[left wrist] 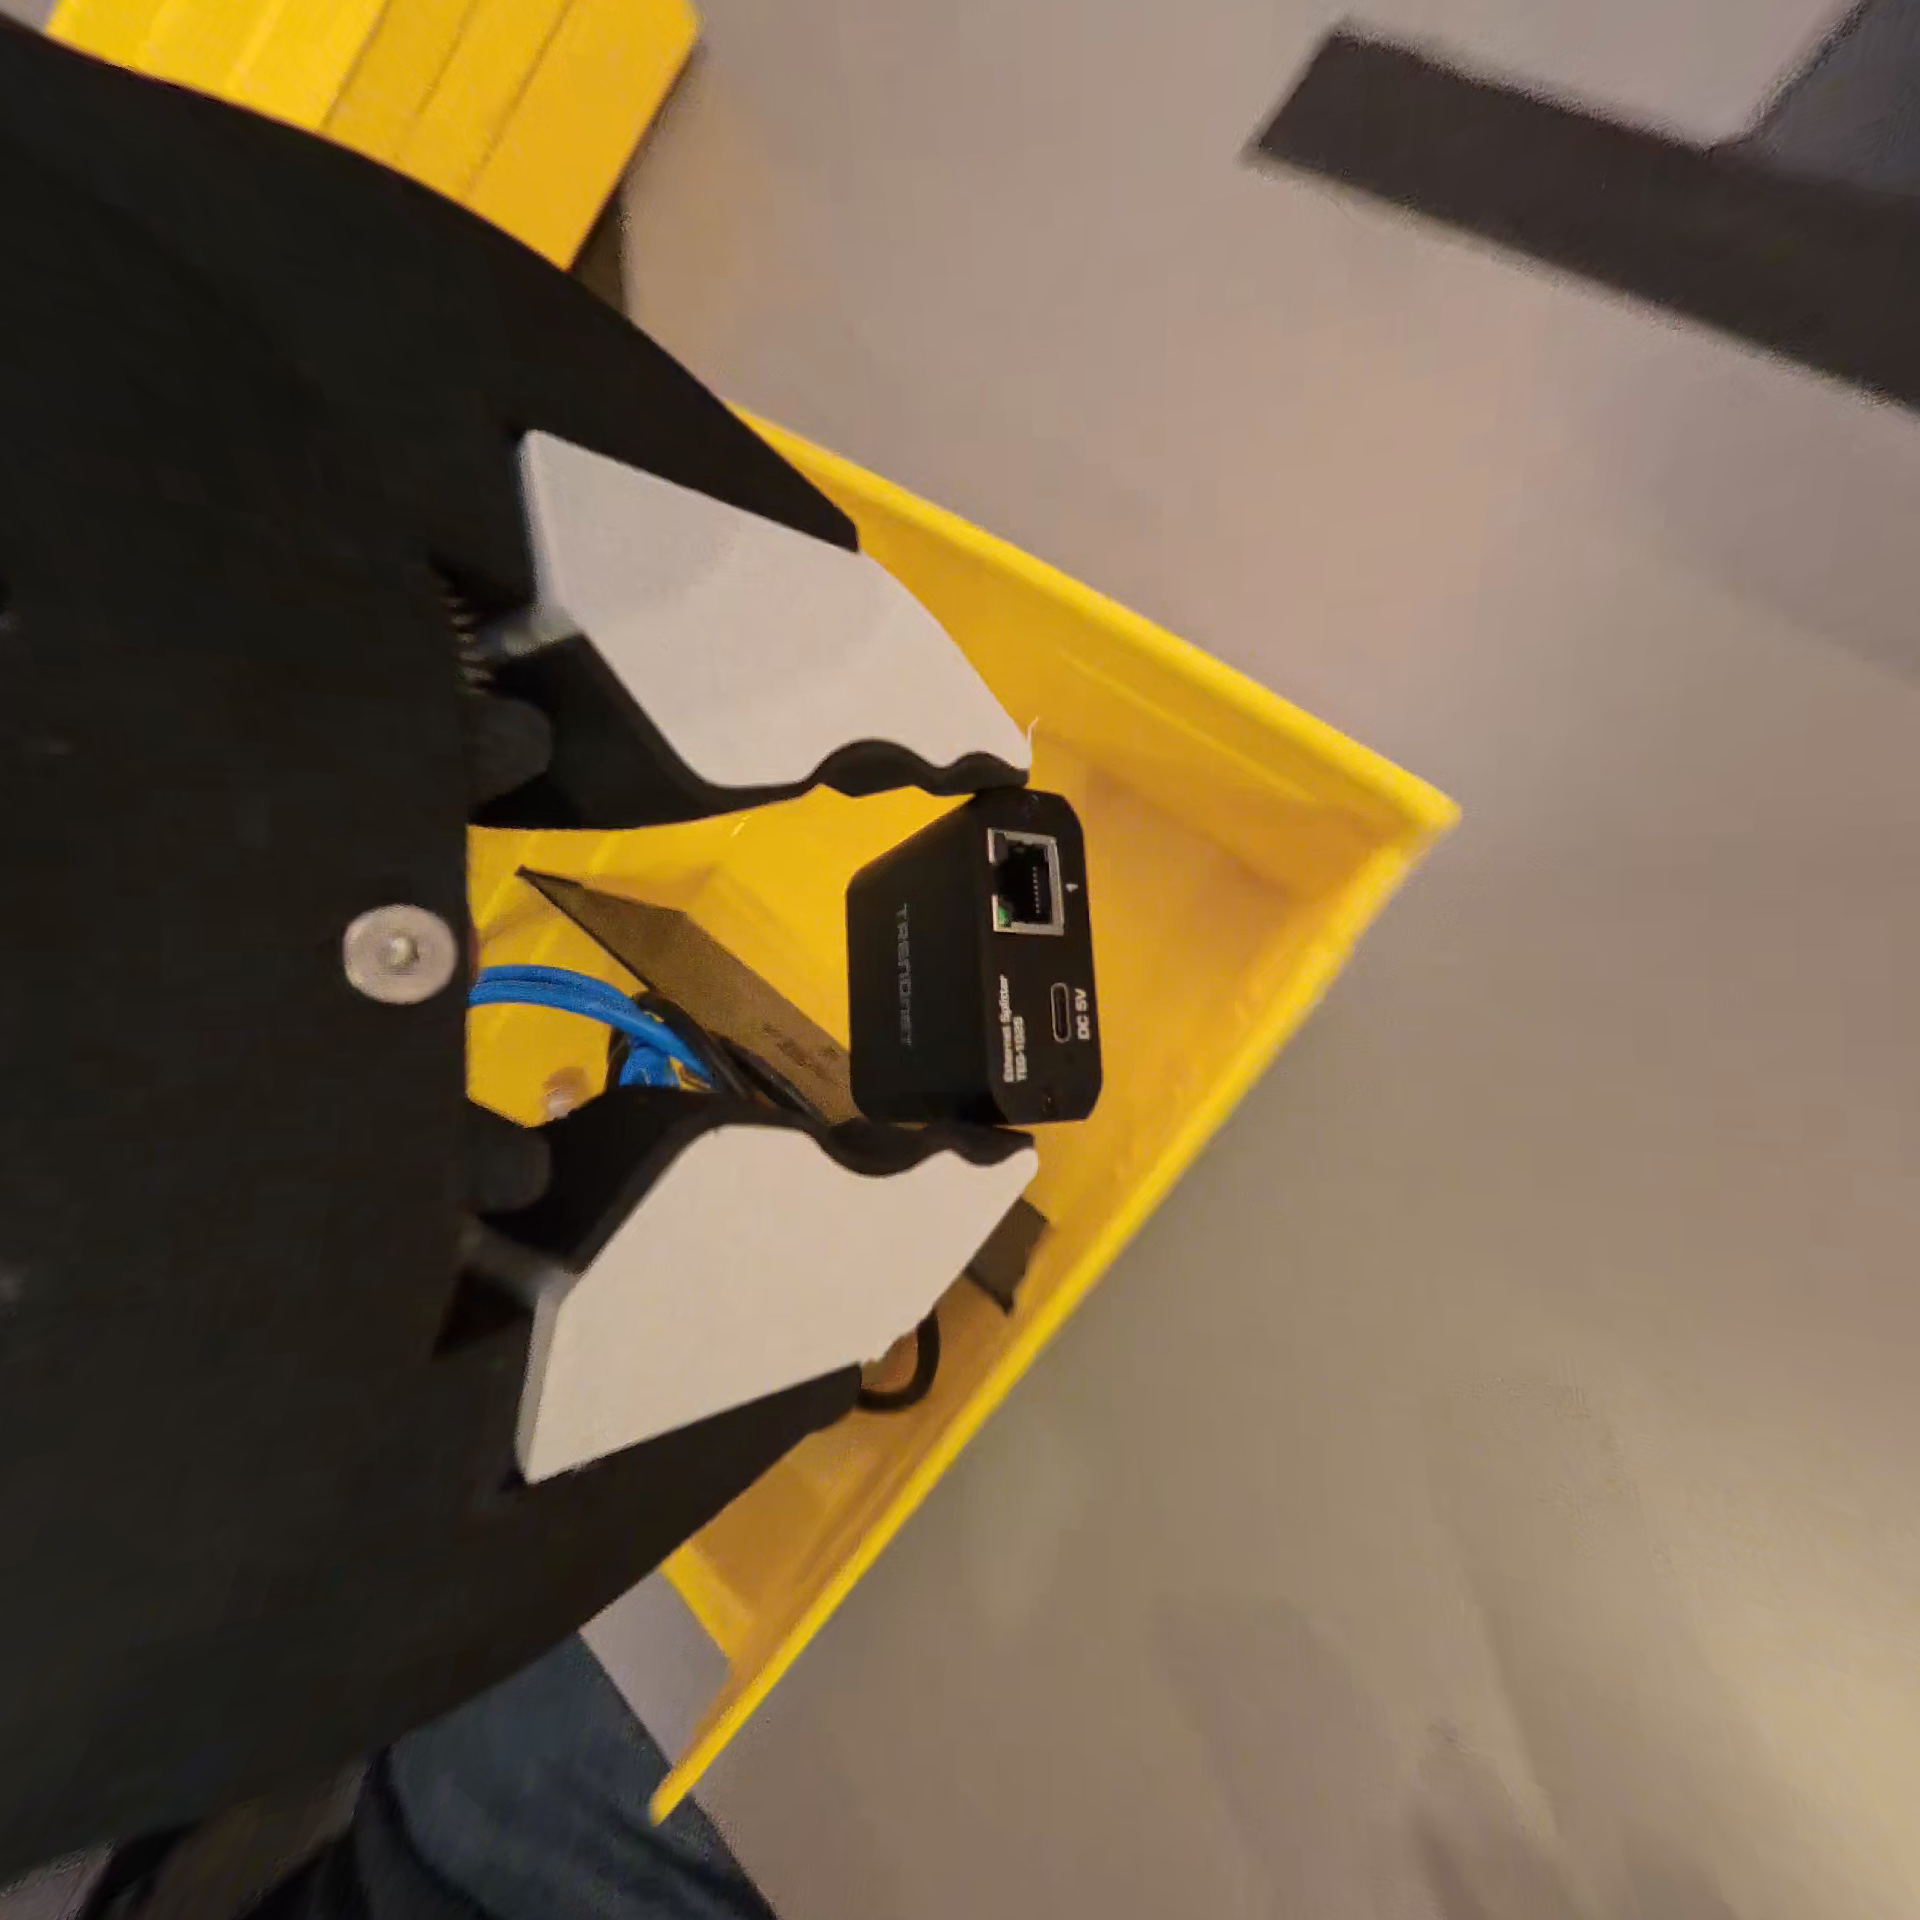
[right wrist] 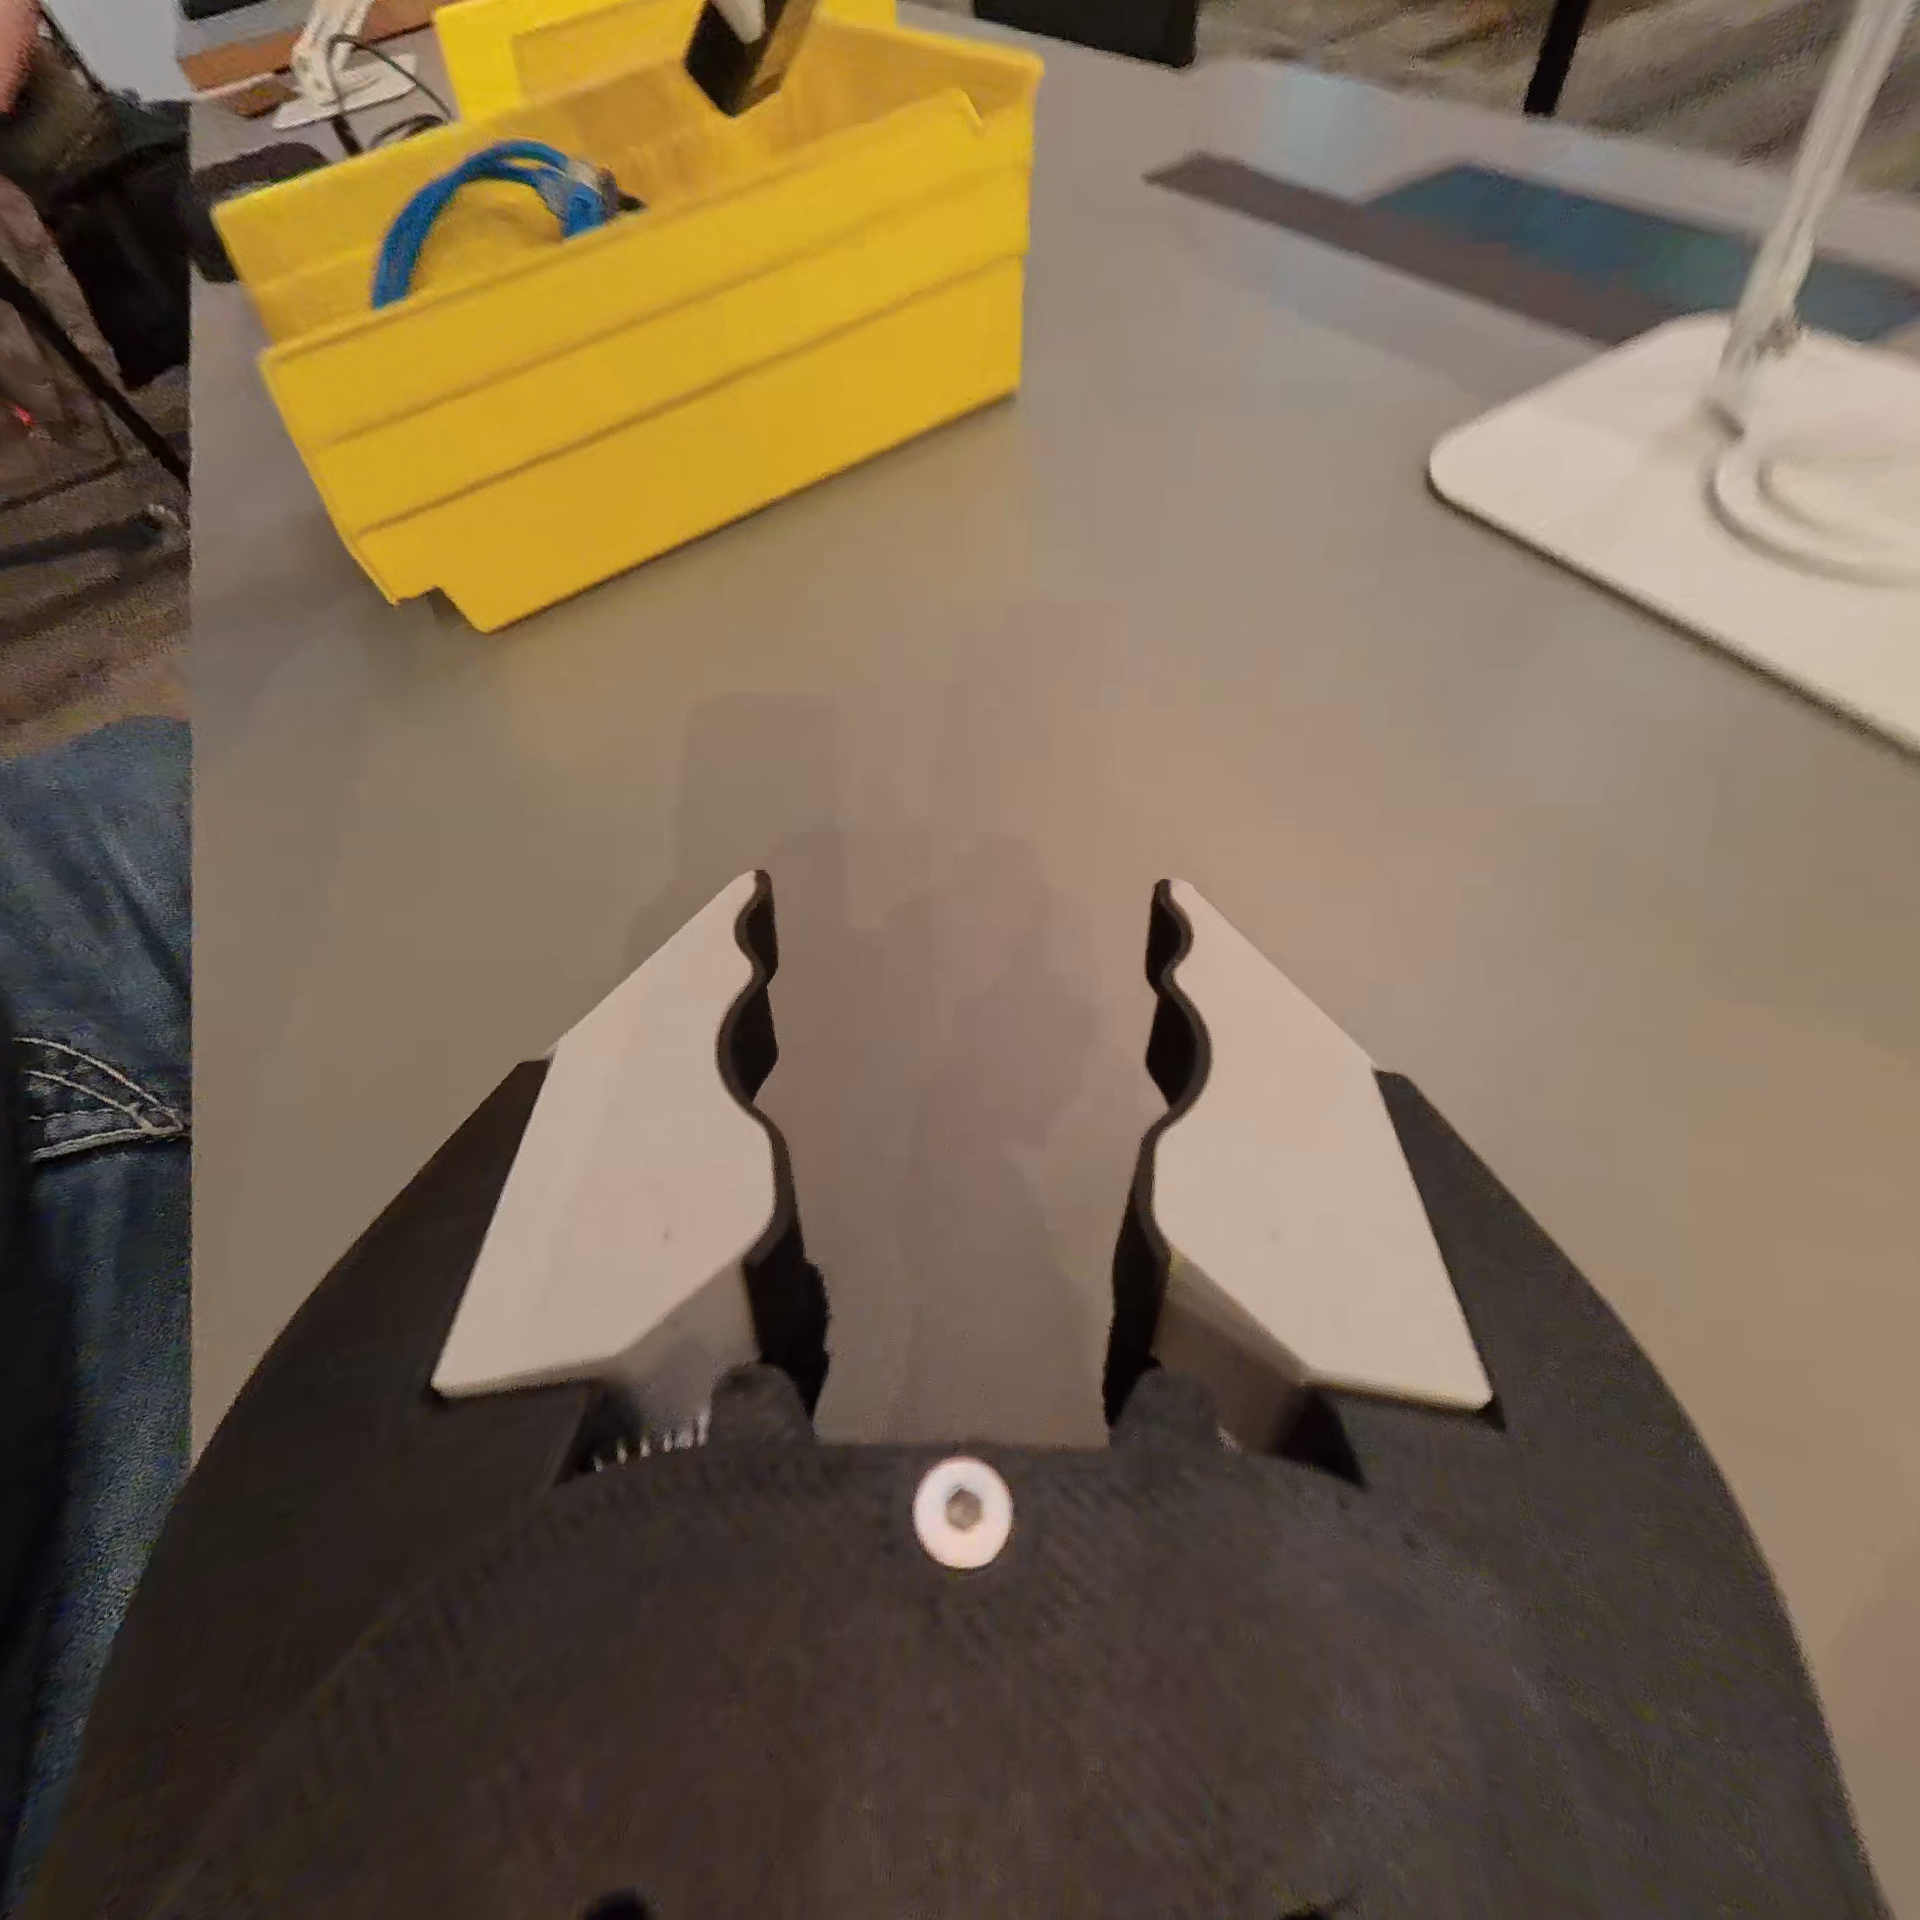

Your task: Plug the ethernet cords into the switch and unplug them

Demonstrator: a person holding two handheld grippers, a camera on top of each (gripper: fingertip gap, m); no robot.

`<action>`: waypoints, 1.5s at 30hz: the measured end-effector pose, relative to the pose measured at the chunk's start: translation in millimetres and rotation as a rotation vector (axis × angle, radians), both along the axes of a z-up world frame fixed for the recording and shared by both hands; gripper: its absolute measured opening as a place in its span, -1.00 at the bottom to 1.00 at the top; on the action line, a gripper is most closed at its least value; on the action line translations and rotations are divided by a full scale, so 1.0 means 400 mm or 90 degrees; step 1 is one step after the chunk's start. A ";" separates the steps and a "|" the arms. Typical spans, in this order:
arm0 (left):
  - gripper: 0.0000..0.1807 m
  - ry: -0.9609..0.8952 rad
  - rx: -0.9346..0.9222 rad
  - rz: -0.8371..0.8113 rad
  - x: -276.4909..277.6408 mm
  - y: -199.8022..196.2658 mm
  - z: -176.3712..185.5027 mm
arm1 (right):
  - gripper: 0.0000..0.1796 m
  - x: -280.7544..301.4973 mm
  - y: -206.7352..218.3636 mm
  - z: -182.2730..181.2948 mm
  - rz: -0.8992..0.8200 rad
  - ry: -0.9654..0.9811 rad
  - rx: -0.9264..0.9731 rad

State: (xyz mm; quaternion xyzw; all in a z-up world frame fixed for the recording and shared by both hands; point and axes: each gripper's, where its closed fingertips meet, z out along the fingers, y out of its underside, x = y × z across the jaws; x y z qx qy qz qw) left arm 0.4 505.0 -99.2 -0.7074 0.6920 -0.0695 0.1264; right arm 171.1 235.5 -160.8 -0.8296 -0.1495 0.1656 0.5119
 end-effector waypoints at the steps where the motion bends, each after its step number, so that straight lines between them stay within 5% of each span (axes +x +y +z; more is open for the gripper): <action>1: -0.33 -0.029 0.005 -0.036 0.021 -0.026 0.035 | -0.17 -0.013 0.006 0.026 0.014 -0.014 0.017; 6: -0.32 -0.165 -0.006 -0.144 0.158 -0.189 0.153 | 0.03 -0.071 0.054 0.156 0.067 -0.025 0.086; 16: -0.33 -0.533 -0.162 -0.297 0.377 -0.558 0.255 | 0.30 -0.115 0.143 0.270 0.095 0.187 0.195; 30: -0.32 -0.615 -0.248 -0.390 0.391 -0.698 0.211 | -0.20 -0.166 0.053 0.325 0.286 0.307 0.232; 41: -0.17 -0.560 -0.273 -0.344 0.364 -0.666 0.187 | -0.25 -0.082 0.083 0.289 0.126 -0.053 0.255; 45: 0.03 -0.500 -0.338 -0.247 0.373 -0.639 0.164 | -0.30 -0.049 0.085 0.274 0.083 -0.331 0.284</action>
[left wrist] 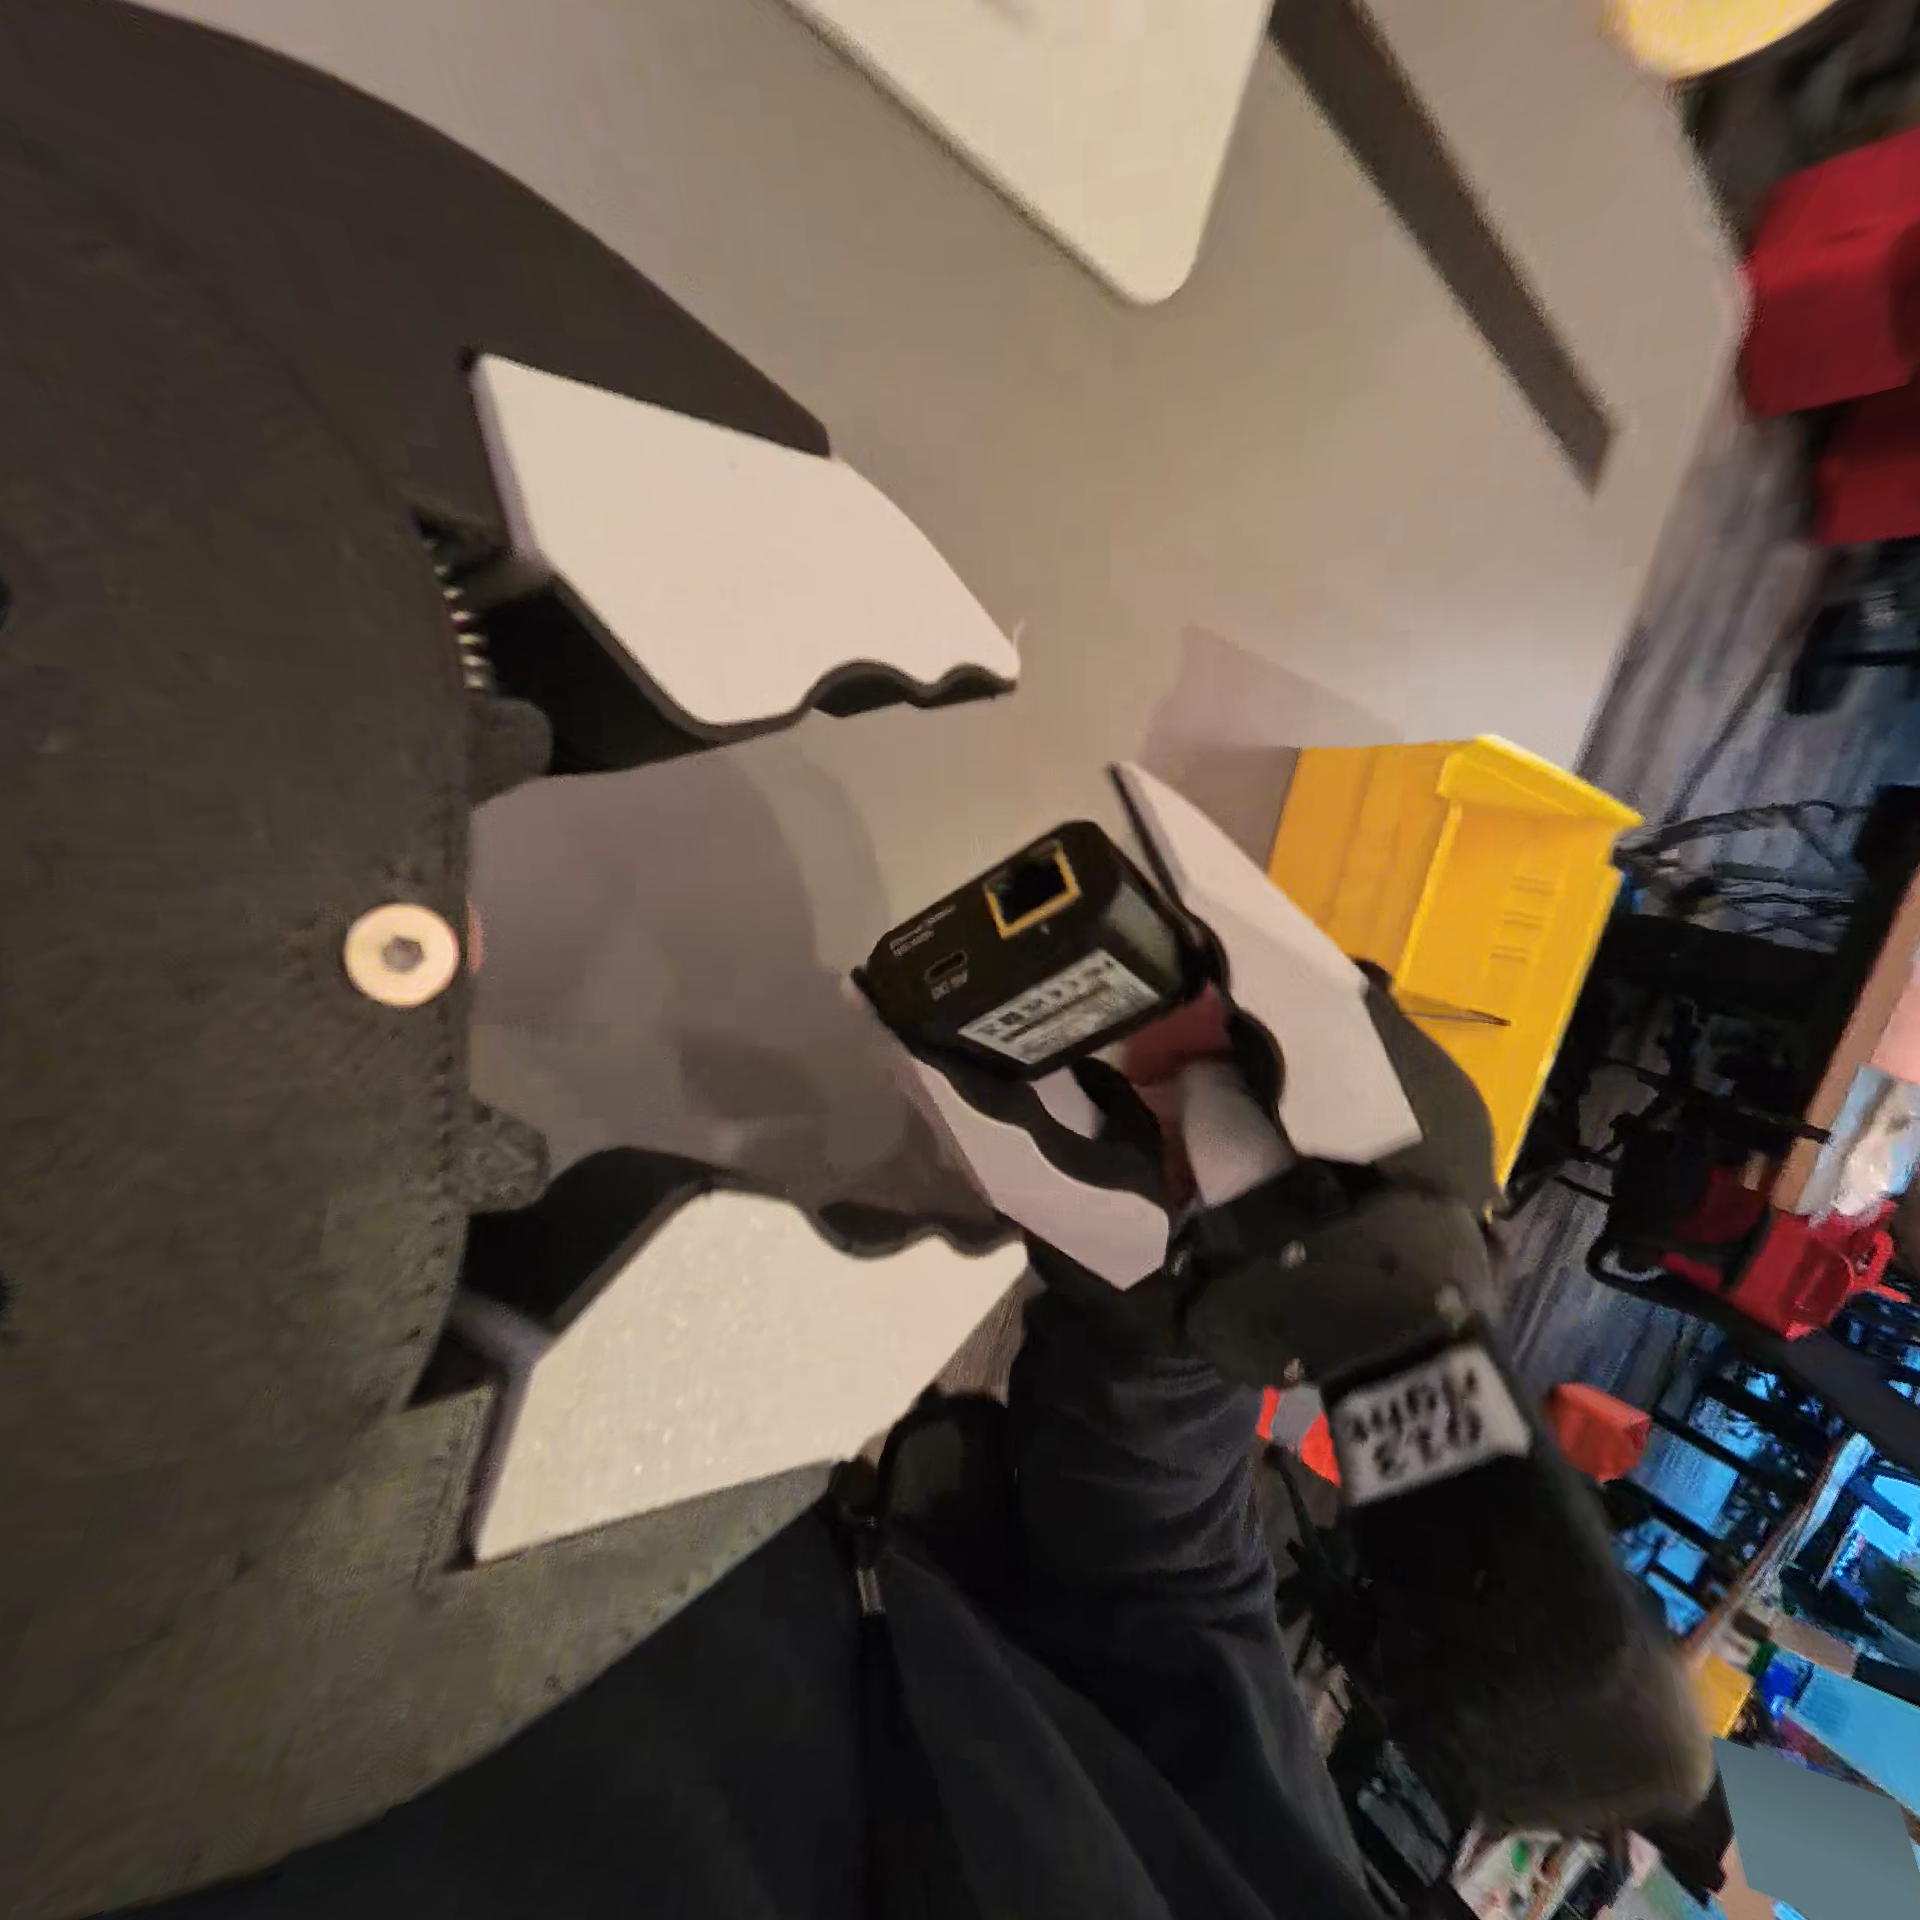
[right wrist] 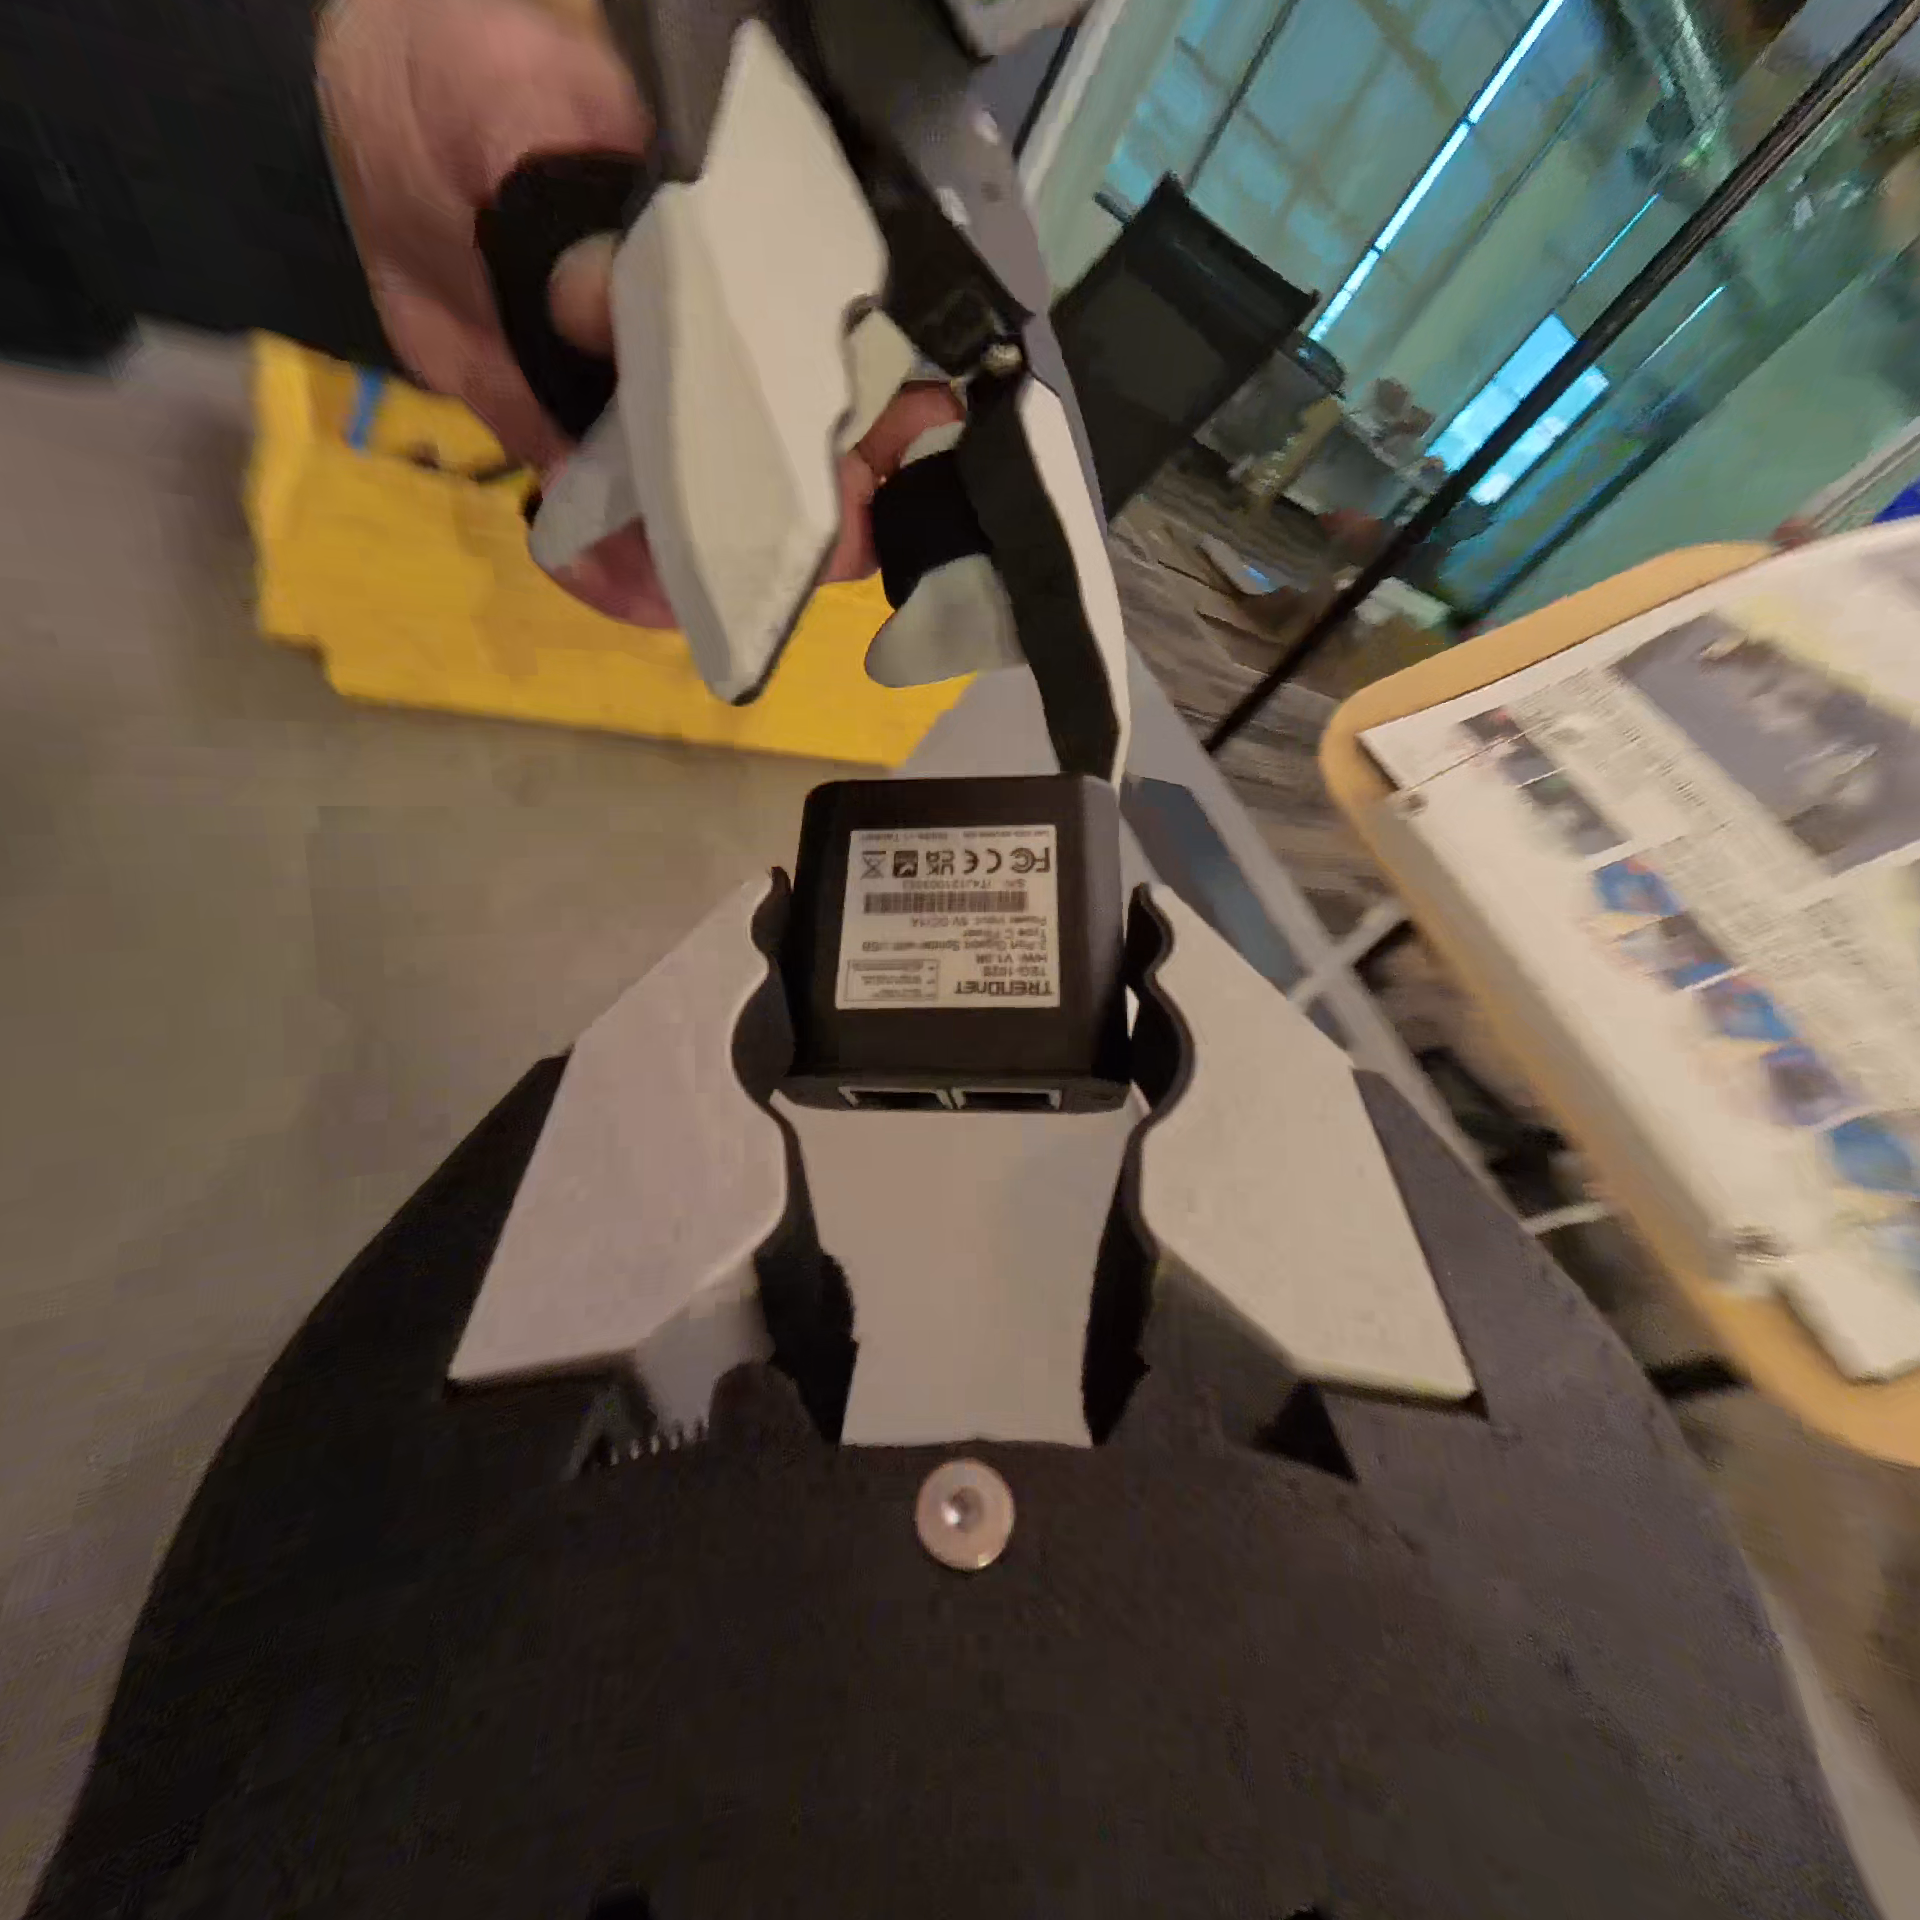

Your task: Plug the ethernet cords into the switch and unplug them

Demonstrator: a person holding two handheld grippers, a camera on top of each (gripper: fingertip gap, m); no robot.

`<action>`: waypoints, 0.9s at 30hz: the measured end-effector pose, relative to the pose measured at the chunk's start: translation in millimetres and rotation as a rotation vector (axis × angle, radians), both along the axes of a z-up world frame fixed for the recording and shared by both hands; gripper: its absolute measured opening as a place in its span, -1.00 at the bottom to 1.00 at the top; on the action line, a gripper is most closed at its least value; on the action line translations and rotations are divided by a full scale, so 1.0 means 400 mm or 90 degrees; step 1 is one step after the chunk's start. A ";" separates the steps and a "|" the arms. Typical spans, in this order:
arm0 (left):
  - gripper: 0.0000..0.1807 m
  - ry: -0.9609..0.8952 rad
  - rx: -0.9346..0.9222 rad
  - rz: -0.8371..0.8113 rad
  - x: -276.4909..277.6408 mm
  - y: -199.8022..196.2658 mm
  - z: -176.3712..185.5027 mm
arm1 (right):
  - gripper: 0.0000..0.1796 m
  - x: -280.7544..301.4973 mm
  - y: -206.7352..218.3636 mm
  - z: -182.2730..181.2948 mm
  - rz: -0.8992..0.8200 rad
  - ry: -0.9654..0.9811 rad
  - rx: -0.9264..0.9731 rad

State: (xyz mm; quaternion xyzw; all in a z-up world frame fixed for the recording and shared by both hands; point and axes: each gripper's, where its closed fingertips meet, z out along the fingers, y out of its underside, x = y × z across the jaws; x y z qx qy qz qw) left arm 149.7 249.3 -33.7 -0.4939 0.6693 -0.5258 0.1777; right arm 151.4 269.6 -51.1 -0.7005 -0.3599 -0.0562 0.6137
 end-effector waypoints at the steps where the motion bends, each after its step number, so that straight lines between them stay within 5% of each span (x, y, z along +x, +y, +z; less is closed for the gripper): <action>1: 0.02 0.028 -0.028 -0.004 0.001 -0.004 -0.012 | -0.29 0.004 -0.001 -0.004 -0.015 -0.071 0.016; 4: -0.11 0.085 -0.101 -0.047 0.004 -0.041 -0.043 | -0.30 -0.016 -0.013 -0.010 -0.001 -0.169 0.037; 7: -0.71 0.101 -0.112 -0.086 0.003 -0.072 -0.061 | -0.30 -0.025 -0.021 -0.021 0.008 -0.241 0.040; 10: -0.74 0.059 -0.047 -0.072 0.008 -0.068 -0.062 | -0.30 -0.023 -0.028 -0.026 0.015 -0.209 0.003; 12: -0.73 0.033 0.081 -0.036 0.008 -0.046 -0.075 | -0.25 -0.023 -0.048 -0.031 0.046 -0.101 -0.076; 14: -0.73 -0.051 0.171 -0.039 -0.001 -0.051 -0.042 | 0.12 -0.013 -0.063 -0.030 0.064 0.014 -0.137; 18: -0.73 -0.179 0.438 -0.062 -0.016 -0.074 0.003 | 0.25 -0.061 -0.102 0.002 0.214 0.341 -0.272; 22: -0.73 -0.252 0.727 -0.073 -0.021 -0.089 0.008 | 0.19 -0.107 -0.112 0.053 0.351 0.613 -0.318; 27: -0.73 -0.297 0.771 -0.093 -0.034 -0.121 0.002 | -0.19 -0.162 -0.134 0.086 0.469 0.707 -0.330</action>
